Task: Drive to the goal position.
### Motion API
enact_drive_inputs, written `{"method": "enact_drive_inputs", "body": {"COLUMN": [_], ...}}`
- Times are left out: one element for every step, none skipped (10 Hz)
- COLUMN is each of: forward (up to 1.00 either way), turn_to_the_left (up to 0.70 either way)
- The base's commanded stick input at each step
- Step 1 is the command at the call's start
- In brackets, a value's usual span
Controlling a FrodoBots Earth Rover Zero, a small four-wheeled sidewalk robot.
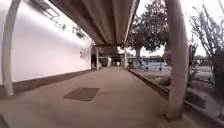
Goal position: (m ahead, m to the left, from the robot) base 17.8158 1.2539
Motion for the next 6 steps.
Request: {"method": "enact_drive_inputs", "body": {"forward": [0.7,0.7,0.7,0.7,0.7,0.7], "turn_to_the_left": [0.0,0.0,0.0,0.0,0.0,0.0]}}
